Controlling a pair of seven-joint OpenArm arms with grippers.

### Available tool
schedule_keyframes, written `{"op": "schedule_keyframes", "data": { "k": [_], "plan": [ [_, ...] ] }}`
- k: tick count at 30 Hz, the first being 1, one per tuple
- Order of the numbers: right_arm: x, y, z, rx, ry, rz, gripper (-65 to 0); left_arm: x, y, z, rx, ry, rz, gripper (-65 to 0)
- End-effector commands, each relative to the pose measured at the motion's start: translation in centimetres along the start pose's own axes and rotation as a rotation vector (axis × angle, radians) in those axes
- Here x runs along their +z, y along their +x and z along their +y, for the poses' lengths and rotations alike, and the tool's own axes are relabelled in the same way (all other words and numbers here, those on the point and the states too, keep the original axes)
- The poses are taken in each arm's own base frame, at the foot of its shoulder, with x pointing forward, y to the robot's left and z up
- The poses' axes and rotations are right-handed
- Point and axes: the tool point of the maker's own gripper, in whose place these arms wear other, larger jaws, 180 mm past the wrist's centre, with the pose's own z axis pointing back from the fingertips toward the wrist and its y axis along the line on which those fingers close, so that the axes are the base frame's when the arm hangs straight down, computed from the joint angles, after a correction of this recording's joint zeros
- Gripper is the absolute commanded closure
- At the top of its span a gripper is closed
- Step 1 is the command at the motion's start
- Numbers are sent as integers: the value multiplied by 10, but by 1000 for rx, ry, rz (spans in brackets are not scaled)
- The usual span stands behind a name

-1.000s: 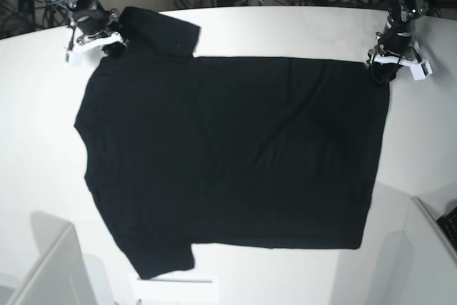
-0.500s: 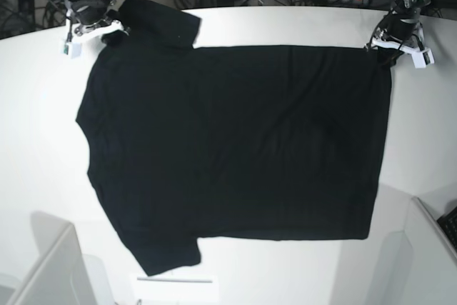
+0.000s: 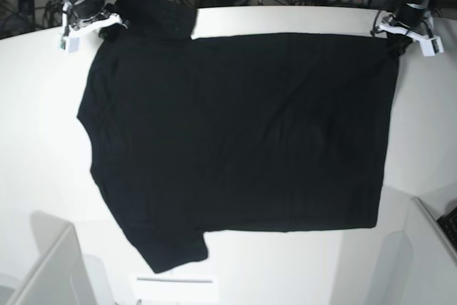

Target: Fold the T-shirt properly

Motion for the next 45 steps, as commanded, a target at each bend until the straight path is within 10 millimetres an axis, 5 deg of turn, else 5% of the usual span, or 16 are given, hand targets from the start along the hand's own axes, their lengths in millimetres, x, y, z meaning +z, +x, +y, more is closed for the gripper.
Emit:
{"op": "schedule_keyframes", "data": {
  "k": [1,11,32,45],
  "plan": [
    [5,10,4,15,15,-36,0,4,14,-1,-16,-9,-41,0],
    [4,23,13,26,36,-70,0,4,9,-8,-30,-22,22,0],
    [-24,119,76,70,181,-161,0,-37,63,-33,48,-50,6,0],
    [-60,152,83,25,209,-140,0,-59,86,-37,125,-50,-13,0]
  ]
}}
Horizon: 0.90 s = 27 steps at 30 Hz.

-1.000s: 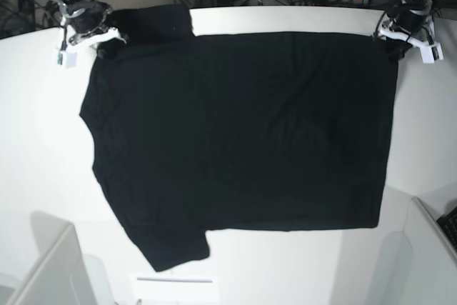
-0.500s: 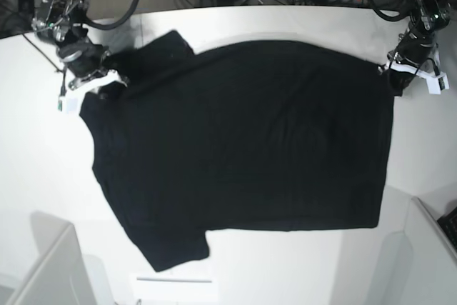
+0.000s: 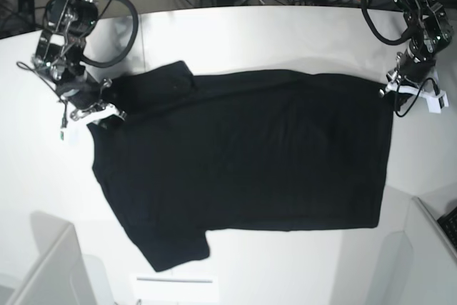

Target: Fold the T-shirt properly

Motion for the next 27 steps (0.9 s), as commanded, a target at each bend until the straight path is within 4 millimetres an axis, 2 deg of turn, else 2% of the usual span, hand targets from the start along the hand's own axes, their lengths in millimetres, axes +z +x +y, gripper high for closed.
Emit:
{"op": "schedule_keyframes", "data": {
  "k": [1,4,11,18,27],
  "plan": [
    [1,19,5,17,17,-49,0,2,18,-4,-21,-14,-49,0],
    [-9,25,6,3,26,-43,0,-1,21,-9,-19,-25,-54,0],
    [-22,48,11,-17,43,-63,0,-17,13,4,39,-7,-17,0],
    [-38,61,12,-39,53,-49,0,-23,36,-9,42,-32,-67,0],
    [-49,72,11,-64,57,-68,0,-30,55,-7,-37,40,-101,0]
  ]
}}
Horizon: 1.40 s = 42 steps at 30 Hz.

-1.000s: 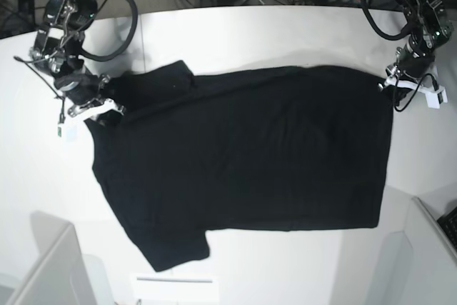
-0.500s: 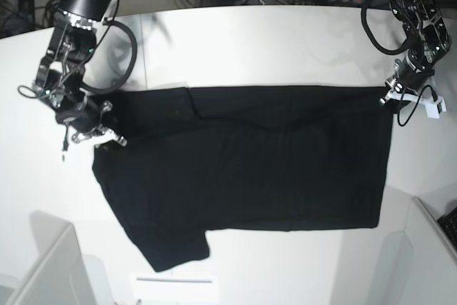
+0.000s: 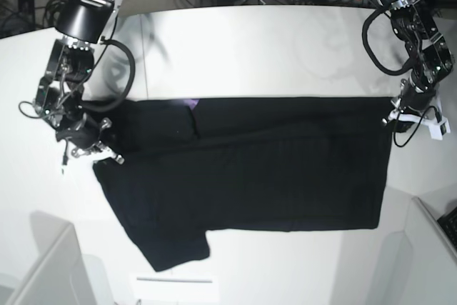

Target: Fold the T-shirt properly

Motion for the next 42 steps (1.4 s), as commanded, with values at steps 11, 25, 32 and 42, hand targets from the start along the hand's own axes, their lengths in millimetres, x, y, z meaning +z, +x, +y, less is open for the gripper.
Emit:
{"op": "schedule_keyframes", "data": {
  "k": [11,25,32,42],
  "plan": [
    [-10,26,10,-15,29,-44,0,-15,10,-11,-8,-29,-4,0],
    [-16,34,0,-25,9,-26,0,-24,20,-18,17,-46,-17,0],
    [-14,32,-4,-32,4,-21,-110,-23,21,-17,17,-43,-20,-41],
    [26,51,-14,-49,-50,-209,-258,-6,46,-7,42,-29,-111,-510]
  ]
}}
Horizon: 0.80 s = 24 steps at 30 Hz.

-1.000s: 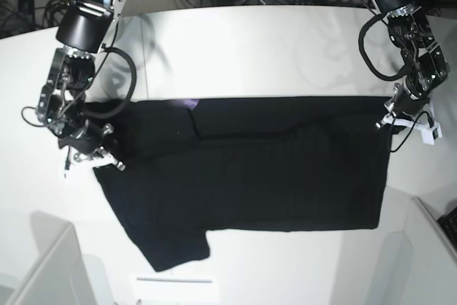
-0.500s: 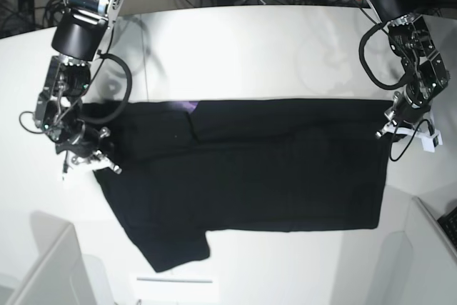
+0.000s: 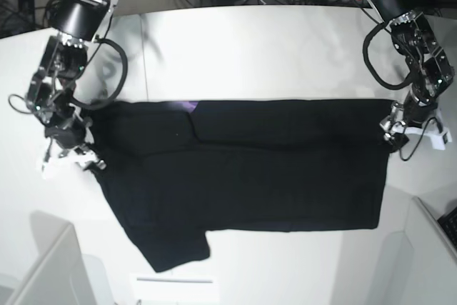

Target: Fold the T-shirt properly

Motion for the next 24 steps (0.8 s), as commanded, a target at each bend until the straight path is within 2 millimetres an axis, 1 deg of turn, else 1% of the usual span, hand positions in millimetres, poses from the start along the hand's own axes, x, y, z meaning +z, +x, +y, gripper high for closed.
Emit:
{"op": "schedule_keyframes", "data": {
  "k": [1,3,5,7,9,10,13,14,16,19,22,24],
  "plan": [
    [10,17,3,-16,3,-68,-254,12,33,-4,-22,-15,-101,-510],
    [28,15,-7,-74,-48,-103,-266,26,31,4,-22,5,-124,-510],
    [42,2,-11,-104,-75,-114,-284,41,27,11,-19,26,-142,-510],
    [55,-12,-9,-119,-81,-115,-306,52,16,24,-12,57,-138,-510],
    [64,-31,-8,-153,-87,-103,-332,62,5,34,-29,67,-127,-510],
    [69,-39,-11,-181,-101,-103,-347,65,-3,38,-47,60,-117,-510],
    [77,-58,-30,-267,-156,-114,-371,77,-17,51,-72,57,-104,-510],
    [77,-63,-36,-272,-172,-111,-375,80,-20,55,-75,61,-100,-510],
    [72,-73,-43,-280,-190,-94,-374,85,-24,61,-76,72,-95,-510],
    [64,-83,-53,-296,-213,-75,-374,88,-28,66,-78,82,-85,-510],
    [53,-87,-56,-315,-218,-59,-374,87,-30,66,-75,82,-80,-510],
    [46,-86,-60,-309,-223,-48,-374,85,-33,68,-66,83,-72,-510]
  ]
}}
